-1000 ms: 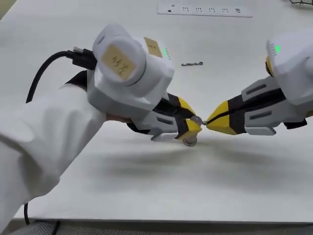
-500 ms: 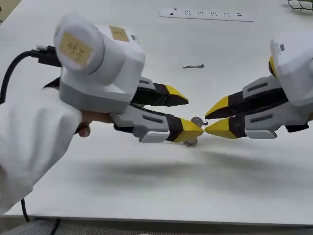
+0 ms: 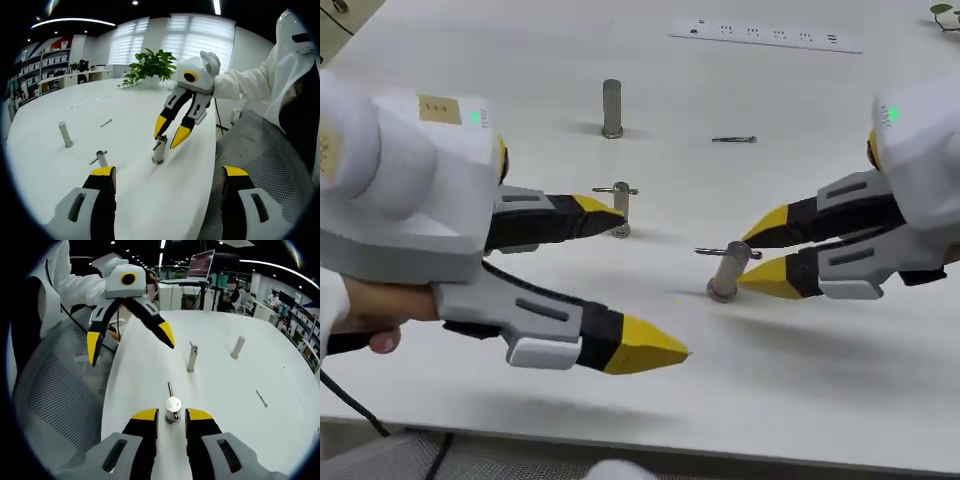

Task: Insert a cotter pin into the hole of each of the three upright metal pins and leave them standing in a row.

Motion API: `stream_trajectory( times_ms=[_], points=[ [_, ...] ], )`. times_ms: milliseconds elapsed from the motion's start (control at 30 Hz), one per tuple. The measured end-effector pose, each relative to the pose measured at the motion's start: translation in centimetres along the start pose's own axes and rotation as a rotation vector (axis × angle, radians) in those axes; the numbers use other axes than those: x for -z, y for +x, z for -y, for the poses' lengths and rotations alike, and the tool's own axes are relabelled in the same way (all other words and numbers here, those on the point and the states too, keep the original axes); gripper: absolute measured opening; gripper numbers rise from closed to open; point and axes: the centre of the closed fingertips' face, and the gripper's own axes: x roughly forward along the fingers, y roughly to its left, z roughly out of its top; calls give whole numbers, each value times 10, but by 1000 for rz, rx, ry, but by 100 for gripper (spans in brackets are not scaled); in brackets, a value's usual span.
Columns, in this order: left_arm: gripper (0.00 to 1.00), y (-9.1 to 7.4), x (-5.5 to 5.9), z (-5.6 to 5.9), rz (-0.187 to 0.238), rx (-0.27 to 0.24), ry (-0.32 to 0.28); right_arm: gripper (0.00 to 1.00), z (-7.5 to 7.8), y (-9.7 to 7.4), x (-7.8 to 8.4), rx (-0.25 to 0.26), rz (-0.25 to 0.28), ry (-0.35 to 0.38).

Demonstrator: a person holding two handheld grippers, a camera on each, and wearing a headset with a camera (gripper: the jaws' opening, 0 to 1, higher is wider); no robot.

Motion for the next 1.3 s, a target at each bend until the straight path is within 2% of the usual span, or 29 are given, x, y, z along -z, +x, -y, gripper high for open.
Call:
stream_trajectory(
  times_ms=[67,233,400,500,600,900,1000,1133,1300],
  points=[
    [99,-2,1,1,11,-10,-5,17,0,1,0,-5,2,7],
    [99,-8,2,6,29,-15,-62,16,1,5,3,-7,0,17],
    [99,-10,5,6,14,-30,-59,13,0,11,3,-16,-7,14],
    [99,-9,5,6,14,-48,-87,13,-1,13,2,-21,-3,15],
    [99,-9,3,7,17,-53,-90,9,1,15,3,-13,-12,-2],
    [99,-14,5,4,19,-82,-110,8,1,16,1,-26,-22,7],
    [99,-15,8,4,5,-88,-120,8,3,16,0,-22,-28,12],
    [99,-18,10,1,2,-105,-126,8,14,18,-3,-9,-35,12],
    [99,-19,7,0,18,-121,-140,8,33,18,-12,15,-22,-2]
  ],
)
